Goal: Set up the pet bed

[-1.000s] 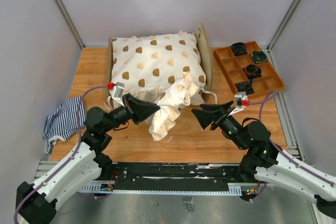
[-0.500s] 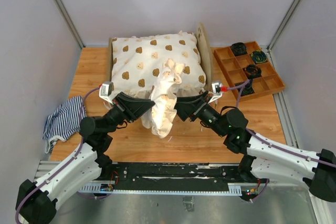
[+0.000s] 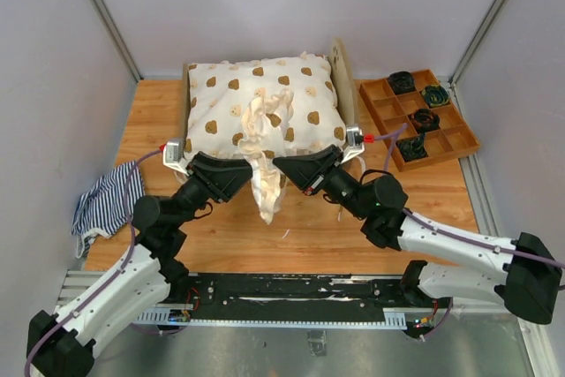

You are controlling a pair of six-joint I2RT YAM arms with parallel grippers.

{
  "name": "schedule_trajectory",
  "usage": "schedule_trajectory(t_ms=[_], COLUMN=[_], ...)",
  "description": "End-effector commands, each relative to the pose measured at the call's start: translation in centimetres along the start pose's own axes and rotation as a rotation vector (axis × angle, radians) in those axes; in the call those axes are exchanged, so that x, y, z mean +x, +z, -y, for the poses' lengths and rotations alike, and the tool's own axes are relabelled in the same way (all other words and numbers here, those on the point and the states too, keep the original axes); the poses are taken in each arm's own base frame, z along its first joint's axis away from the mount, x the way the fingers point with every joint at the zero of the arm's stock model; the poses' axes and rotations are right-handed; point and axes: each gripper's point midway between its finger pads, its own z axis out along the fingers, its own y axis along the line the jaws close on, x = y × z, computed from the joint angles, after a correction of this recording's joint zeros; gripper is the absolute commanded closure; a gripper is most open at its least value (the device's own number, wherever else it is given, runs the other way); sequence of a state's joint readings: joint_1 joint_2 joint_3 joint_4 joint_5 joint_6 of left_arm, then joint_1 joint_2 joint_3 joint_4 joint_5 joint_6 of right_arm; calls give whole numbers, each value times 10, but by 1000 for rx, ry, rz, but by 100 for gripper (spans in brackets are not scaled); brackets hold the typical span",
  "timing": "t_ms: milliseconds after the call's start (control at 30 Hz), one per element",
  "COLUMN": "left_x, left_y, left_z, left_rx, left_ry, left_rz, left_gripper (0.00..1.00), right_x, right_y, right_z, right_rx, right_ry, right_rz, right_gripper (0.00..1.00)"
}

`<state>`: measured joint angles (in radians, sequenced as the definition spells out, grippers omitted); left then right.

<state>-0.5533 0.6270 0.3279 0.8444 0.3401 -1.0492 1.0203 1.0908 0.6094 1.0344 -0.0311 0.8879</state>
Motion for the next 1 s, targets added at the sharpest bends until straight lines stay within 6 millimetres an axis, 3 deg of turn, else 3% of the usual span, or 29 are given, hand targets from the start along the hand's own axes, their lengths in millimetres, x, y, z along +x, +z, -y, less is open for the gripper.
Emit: schedule_trajectory(t_ms=[0,67,100,133,200,267,467,667,800,967], left_x=[-15,-30,-35,-39,-41,-35,-20,-13,-9,-9], left_y=[-7,-18,-24,-30,-40,-48,-74,-86,-87,-87], left_z=[-33,-38,-43,-47,-54,-62,-84,-82,-77,-78], left_rx=[-231,-321,-370,-409,-457,-476,-535,-505,-461,-466], left_ry=[235,350,402,444,515,593,752,807,808,818], left_rz=[10,35,37,35,14,-43,-193,-213,-218,-222], left_gripper=[34,20,4,1,1,1,1,1,1,1], right_x=[-22,-40,-53,-65,-92,-106,-135,-151,-155,-167], right_y=[2,-5,-10,-15,-21,-19,22,46,50,59], right_z=[-2,22,37,50,77,97,122,178,223,259], right_rx=[126,315,430,535,736,860,935,1033,1076,1068], right_ry=[-238,-442,-548,-655,-833,-954,-1224,-1243,-1201,-1136], right_rz=[-82,-152,-188,-225,-276,-344,-484,-564,-627,-639], right_gripper=[100,100,100,100,100,100,100,100,100,100])
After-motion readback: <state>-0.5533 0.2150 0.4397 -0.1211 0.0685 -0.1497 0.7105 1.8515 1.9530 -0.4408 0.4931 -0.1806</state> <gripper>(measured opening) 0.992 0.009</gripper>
